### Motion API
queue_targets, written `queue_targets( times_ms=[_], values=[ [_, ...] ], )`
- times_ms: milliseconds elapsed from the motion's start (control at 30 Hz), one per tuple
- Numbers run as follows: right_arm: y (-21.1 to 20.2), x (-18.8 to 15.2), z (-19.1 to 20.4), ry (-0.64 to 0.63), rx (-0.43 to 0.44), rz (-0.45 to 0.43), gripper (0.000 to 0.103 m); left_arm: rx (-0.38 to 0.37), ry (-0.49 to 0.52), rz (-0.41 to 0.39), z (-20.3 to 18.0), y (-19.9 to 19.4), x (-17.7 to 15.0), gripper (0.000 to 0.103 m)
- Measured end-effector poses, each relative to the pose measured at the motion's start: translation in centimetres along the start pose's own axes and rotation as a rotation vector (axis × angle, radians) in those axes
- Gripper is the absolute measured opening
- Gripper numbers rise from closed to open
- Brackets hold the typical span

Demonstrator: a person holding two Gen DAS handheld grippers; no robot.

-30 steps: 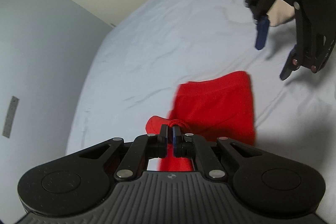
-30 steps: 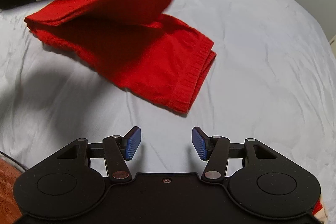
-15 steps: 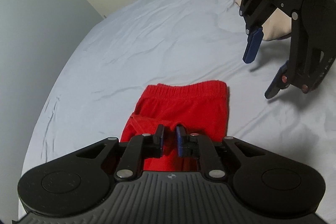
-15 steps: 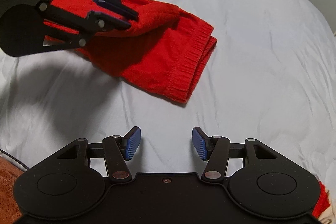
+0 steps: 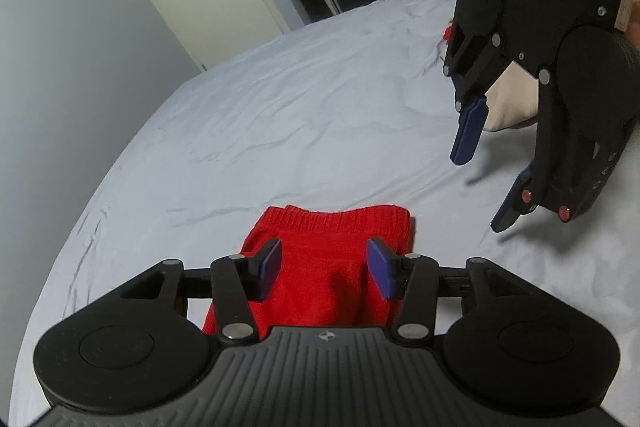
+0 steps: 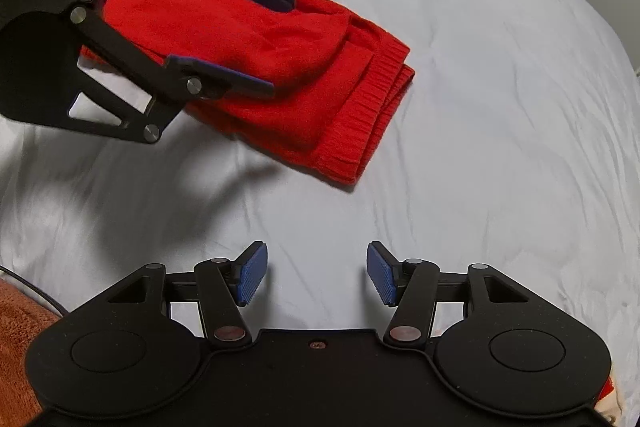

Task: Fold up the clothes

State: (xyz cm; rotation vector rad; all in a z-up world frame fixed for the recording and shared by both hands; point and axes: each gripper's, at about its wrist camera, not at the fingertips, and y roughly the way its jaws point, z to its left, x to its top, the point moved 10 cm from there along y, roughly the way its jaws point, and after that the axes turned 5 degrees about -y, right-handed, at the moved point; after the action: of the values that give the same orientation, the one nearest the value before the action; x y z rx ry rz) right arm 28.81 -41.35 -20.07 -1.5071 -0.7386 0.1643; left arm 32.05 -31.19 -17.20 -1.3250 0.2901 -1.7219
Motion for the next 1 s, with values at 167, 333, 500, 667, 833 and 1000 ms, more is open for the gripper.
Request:
queue_targets(
  times_ms=[167,333,500,667,833,1000],
  values=[
    [-0.7,0.4,-0.2,0.025,0.001,-0.027,0.053,0.004,-0.014,0.017,1.0,-2.0,-1.6,0.045],
    [-1.1,2.5,-0.9,0.150,0.083,-0.083,0.053,0.056,-0.028,0.058,2.8,-5.7,-5.9,0.045],
    [-0.8,5.4,-1.3,0.234,0.122,-0.122,0.050,0.137,-0.072,0.126,4.7,-9.5,-11.4,0.045],
    [0.4,8.2,-1.1,0.267,0.137,-0.124,0.038,0.233,-0.150,0.202,7.0,-13.0,-17.3,0.045],
    [2.7,9.4,-0.7,0.292,0.113,-0.083,0.035,0.337,-0.273,0.245,9.0,-15.4,-22.1,0.045],
    [4.4,9.4,-0.1,0.260,0.047,-0.014,0.011,0.377,-0.405,0.253,9.4,-15.9,-24.0,0.045]
  ],
)
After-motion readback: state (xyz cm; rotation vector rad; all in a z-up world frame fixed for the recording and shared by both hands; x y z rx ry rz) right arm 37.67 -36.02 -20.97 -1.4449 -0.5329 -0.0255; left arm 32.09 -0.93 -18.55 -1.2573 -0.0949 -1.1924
